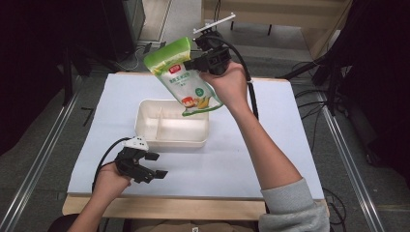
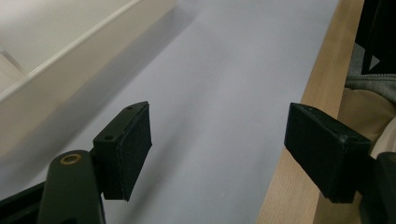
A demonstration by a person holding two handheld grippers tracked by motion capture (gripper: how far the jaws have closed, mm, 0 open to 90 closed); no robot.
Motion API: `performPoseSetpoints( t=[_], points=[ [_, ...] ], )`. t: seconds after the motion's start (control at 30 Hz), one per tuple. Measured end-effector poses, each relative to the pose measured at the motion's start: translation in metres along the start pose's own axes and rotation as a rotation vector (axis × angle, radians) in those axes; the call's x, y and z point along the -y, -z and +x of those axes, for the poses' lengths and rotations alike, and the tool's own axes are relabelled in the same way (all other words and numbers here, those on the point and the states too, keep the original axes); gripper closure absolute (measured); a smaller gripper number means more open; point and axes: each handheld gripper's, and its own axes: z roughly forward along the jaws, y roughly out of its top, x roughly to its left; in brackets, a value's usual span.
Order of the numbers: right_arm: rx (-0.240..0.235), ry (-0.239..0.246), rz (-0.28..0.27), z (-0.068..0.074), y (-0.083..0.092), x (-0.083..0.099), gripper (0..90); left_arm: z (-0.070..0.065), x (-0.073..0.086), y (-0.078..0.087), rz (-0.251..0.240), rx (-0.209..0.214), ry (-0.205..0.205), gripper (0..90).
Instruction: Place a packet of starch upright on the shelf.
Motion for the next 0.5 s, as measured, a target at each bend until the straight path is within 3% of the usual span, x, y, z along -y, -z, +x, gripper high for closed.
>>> performPoseSetpoints(
  t=[0.5],
  points=[
    [-0.037, 0.004, 0.048, 0.022, -0.056, 0.003, 89.1, 0.0, 0.0, 0.0, -0.01, 0.006, 0.001, 23.6]
  ],
)
